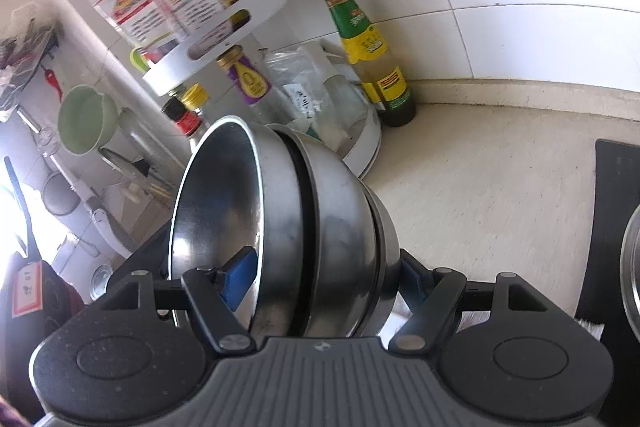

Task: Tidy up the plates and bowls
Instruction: 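Carry the nested steel bowls with the right gripper over the floral plates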

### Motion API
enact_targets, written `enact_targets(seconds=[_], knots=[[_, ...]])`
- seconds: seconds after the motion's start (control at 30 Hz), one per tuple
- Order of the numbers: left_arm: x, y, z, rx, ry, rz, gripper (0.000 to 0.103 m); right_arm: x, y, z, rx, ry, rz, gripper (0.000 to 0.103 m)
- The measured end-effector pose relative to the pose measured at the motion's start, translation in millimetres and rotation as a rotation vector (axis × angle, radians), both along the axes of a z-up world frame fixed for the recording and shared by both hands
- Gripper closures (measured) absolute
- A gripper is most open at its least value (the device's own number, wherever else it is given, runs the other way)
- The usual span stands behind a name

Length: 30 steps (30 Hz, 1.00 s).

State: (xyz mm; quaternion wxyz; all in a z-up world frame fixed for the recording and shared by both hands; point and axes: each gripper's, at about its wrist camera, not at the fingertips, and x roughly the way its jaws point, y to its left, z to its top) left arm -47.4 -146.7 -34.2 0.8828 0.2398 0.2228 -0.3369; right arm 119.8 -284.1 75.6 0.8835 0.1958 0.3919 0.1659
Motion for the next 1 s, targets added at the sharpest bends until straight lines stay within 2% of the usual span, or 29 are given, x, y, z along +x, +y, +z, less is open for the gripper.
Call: enact_targets(seconds=[0.53,0.73,1.0], knots=[[17.9,-5.4,-4.0,0.020,0.045,0.033,0.000,-49.3,30.7,-14.3,0.011,0.037,0.024,0.009],[22.7,-3.6,-2.4,0.020,0.065,0.048,0.000,-58.1,35.8,-20.3,0.010,0.056,0.029,0.009],[50.0,-4.3,-12.6,0.037,0.116,0.078,0.000,-59.8,38.9,-37.5,0.019,0.101,0.039,0.008]])
